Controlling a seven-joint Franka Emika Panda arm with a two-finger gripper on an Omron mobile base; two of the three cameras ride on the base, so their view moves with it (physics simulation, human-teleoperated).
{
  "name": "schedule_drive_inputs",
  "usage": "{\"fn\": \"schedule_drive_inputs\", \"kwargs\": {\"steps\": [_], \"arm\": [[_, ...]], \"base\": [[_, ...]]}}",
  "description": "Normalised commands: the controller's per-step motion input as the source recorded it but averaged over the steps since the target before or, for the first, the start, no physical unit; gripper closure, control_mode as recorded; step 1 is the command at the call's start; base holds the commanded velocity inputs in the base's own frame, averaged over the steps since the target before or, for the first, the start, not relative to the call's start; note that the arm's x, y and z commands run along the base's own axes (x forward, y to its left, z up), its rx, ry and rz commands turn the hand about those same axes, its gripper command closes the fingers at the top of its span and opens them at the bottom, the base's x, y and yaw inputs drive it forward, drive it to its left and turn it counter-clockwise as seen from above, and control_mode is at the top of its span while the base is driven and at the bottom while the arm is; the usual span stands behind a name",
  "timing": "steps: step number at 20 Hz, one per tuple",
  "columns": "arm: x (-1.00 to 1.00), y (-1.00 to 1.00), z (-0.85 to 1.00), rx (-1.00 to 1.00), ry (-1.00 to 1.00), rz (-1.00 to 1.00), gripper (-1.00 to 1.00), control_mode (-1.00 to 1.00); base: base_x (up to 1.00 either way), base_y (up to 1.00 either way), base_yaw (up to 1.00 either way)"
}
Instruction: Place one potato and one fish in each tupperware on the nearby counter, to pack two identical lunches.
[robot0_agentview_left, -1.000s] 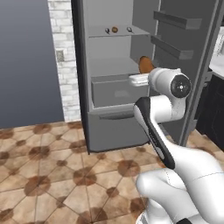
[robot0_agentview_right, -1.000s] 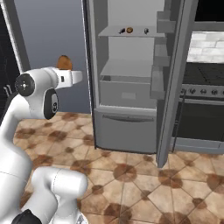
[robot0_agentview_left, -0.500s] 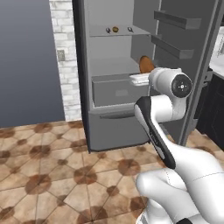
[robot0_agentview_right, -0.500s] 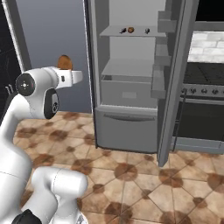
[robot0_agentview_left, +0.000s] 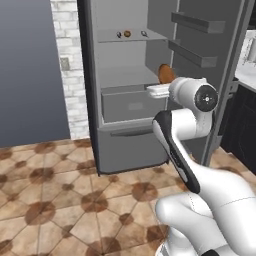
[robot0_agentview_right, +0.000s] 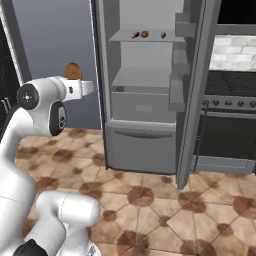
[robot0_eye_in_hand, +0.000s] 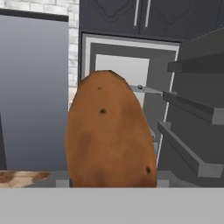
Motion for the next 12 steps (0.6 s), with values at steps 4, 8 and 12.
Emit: {"fn": "schedule_drive_inputs", "kwargs": {"steps": [4, 8, 12], "arm": [[0.00, 0.00, 0.00, 0.00, 0.00, 0.00, 1.00, 1.00], [0.00, 0.00, 0.00, 0.00, 0.00, 0.00, 1.00, 1.00], [0.00, 0.00, 0.00, 0.00, 0.00, 0.00, 1.00, 1.00]], "base": [[-0.62, 0.13, -0.35], [-0.61, 0.33, -0.34], [-0.64, 0.41, -0.49]]}}
